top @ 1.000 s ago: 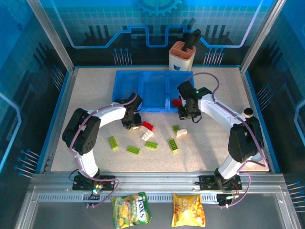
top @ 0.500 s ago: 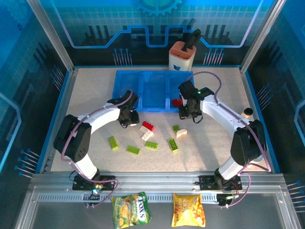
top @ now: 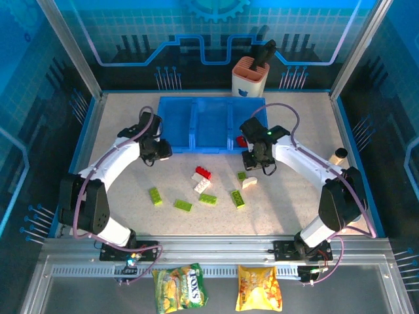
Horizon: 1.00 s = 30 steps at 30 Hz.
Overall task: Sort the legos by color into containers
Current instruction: Place the lego in the container.
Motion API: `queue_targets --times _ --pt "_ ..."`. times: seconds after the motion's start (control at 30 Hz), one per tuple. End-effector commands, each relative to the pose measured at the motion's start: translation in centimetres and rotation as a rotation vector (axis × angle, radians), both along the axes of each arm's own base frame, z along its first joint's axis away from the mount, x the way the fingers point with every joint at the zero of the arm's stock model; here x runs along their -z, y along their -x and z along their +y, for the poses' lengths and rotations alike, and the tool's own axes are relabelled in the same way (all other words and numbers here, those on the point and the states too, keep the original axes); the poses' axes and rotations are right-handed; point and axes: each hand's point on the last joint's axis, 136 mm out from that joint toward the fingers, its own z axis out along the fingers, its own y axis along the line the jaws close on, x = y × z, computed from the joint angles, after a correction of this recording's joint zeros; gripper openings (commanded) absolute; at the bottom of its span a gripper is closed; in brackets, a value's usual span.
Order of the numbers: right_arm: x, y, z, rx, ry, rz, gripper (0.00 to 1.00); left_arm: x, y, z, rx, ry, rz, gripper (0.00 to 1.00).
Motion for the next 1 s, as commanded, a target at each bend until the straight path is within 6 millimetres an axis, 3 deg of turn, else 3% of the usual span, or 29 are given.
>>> queue_targets --times 0.0,0.27,0.6,0.97 --pt "-0.2 1.1 -0.4 0.012 0.025 0.008 0.33 -2.1 -0.9 0.2 0.054 0.016 -0.032 0.38" --pt "-0.2 1.6 -0.3 0.014 0.042 0.012 0.33 -2.6 -5.2 0.8 0.064 0.019 -0.047 0.37" --pt "0.2 2.3 -0.8 0.025 0.058 0.02 0.33 -0.7 -11.0 0.0 0.042 0.042 -0.03 0.36" --pt "0.5 2.5 -1.1 0.028 0.074 0.026 0.33 2.3 -15.7 -0.3 0.083 -0.104 0.009 0.35"
